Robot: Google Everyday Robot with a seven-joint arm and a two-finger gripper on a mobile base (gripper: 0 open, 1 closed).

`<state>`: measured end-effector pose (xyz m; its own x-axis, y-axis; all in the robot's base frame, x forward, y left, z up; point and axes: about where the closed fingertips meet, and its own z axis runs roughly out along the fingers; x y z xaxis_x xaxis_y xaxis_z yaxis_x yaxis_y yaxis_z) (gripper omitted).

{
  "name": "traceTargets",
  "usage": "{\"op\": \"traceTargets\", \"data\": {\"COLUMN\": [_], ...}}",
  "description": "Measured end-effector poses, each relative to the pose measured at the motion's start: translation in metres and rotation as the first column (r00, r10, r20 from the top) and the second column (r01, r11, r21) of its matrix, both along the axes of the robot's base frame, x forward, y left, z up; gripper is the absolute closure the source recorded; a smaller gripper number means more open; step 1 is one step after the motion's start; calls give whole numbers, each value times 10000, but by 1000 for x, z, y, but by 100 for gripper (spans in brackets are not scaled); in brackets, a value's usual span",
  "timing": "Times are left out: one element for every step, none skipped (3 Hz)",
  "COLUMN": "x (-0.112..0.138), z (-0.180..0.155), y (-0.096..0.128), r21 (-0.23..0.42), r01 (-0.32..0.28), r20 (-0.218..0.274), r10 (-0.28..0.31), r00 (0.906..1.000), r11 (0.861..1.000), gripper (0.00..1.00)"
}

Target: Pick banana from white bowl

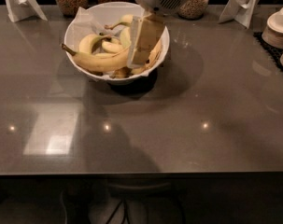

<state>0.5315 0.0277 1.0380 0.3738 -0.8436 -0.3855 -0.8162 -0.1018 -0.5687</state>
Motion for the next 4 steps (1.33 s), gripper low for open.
{"op": "traceTargets", "data": {"x": [-1,2,17,47], "z": [1,0,-12,-35], "y": [3,8,20,36], "r21": [-28,-398,-1275,-2208], "r01": [-60,-193,-573,-1204], "r20": [29,160,220,117], "r10": [60,199,606,1260], "r00": [10000,9997,9979,9920], "r11": [10000,9990,9902,9679], "gripper": [0,0,0,0]}}
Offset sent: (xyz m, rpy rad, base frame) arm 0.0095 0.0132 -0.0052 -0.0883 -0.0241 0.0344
